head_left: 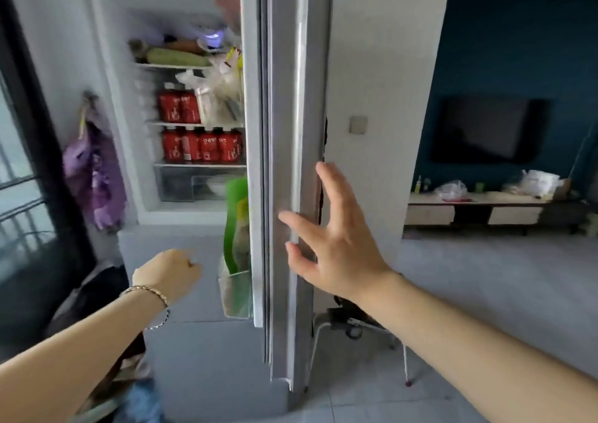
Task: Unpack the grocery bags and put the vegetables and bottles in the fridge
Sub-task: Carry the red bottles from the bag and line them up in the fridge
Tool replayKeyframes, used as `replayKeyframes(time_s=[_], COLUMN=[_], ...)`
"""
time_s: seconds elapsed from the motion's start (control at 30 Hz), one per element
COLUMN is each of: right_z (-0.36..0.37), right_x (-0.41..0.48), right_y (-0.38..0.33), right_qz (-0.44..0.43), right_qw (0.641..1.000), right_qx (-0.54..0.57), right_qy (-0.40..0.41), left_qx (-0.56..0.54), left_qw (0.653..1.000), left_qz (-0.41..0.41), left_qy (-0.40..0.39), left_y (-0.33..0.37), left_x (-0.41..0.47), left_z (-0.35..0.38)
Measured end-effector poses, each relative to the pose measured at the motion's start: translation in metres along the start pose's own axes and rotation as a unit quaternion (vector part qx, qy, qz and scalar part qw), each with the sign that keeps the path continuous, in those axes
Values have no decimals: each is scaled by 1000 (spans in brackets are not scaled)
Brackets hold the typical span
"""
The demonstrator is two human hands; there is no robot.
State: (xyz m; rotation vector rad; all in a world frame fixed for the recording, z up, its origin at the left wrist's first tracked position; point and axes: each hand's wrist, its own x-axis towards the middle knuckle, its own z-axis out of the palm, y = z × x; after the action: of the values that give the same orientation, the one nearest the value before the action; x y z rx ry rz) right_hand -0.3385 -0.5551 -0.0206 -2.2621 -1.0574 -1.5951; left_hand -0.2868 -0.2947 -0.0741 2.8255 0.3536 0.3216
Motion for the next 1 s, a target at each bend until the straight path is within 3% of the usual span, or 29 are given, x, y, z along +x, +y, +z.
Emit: replayKeyframes(time_s=[0.13, 0.27, 0.57, 0.77, 1.0], right_z=[56, 117, 271, 384, 482], right_x=[37, 78, 181, 248, 305], right_y=[-41, -89, -166, -191, -177], right_qz=[-93, -107, -115, -67, -35], right_qw=[995, 994, 989, 962, 916], right_qx=[38, 31, -69, -206, -298], right_qy=[13, 15, -57, -165, -267], left_qx=[6, -31, -112, -115, -110], left_qw=[1000, 994, 975, 978, 986], left_qz=[-29, -92, -193, -176, -125], left_qy=[3, 45, 6, -3, -28], left_y=[-53, -99, -234, -310, -347], left_x=[0, 12, 102, 197, 298], left_z=[-19, -36, -60, -86, -88])
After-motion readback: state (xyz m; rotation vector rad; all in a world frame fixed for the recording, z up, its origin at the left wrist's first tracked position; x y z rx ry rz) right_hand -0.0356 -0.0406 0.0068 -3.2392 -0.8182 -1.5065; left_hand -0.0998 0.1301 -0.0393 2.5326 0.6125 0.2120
